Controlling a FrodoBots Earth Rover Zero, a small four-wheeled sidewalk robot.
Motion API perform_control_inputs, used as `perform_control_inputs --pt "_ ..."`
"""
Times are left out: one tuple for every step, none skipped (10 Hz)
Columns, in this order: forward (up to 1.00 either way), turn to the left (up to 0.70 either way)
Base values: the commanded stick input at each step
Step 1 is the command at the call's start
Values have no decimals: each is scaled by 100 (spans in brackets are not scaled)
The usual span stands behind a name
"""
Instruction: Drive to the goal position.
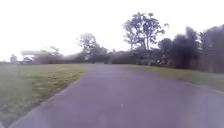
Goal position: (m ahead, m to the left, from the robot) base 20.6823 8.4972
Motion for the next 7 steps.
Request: perform_control_inputs --pt "70 0" --pt "70 0" --pt "70 0" --pt "70 0" --pt "70 0" --pt "70 0" --pt "70 0"
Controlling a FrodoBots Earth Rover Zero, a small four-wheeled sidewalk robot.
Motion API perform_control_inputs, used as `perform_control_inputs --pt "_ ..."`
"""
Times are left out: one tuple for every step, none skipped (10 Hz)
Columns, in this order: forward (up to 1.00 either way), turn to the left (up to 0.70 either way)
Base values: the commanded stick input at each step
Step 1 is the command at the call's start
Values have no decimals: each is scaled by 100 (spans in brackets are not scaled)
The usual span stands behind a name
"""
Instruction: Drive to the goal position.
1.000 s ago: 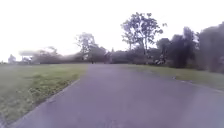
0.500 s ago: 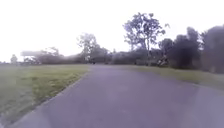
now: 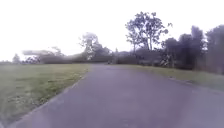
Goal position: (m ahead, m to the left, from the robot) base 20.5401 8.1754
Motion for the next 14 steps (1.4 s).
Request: perform_control_inputs --pt "70 -35" --pt "70 -35" --pt "70 -35" --pt "70 -35" --pt "70 -35" --pt "70 -35" --pt "70 -7" --pt "70 -4" --pt "70 -1" --pt "70 0" --pt "70 0" --pt "70 0" --pt "70 0" --pt "70 0"
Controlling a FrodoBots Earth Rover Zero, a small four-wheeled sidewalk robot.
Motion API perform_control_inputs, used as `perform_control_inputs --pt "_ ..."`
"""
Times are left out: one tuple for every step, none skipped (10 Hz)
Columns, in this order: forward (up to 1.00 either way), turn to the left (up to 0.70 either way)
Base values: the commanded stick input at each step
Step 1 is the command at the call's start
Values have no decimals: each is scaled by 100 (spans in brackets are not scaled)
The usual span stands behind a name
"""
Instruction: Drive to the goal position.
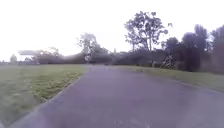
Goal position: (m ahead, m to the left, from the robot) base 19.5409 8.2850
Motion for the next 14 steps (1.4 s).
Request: perform_control_inputs --pt "70 0" --pt "70 0" --pt "70 0" --pt "70 0" --pt "70 0" --pt "70 0" --pt "70 0" --pt "70 0" --pt "70 0" --pt "70 -35" --pt "70 -35" --pt "70 -35" --pt "70 -35" --pt "70 -35"
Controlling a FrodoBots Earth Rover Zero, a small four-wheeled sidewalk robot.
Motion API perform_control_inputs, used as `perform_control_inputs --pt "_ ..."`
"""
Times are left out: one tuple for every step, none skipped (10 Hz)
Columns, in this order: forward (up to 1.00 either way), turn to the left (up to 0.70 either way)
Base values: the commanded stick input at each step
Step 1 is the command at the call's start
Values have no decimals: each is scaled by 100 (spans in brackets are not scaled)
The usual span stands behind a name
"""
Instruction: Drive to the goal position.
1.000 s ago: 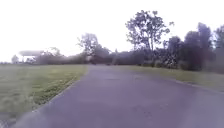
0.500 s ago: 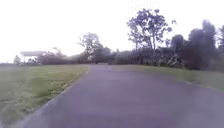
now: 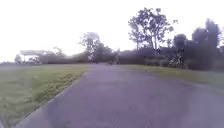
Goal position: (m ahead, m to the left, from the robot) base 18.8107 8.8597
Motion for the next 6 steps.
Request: perform_control_inputs --pt "70 -35" --pt "70 -29" --pt "70 -16" --pt "70 -4" --pt "70 0" --pt "70 0"
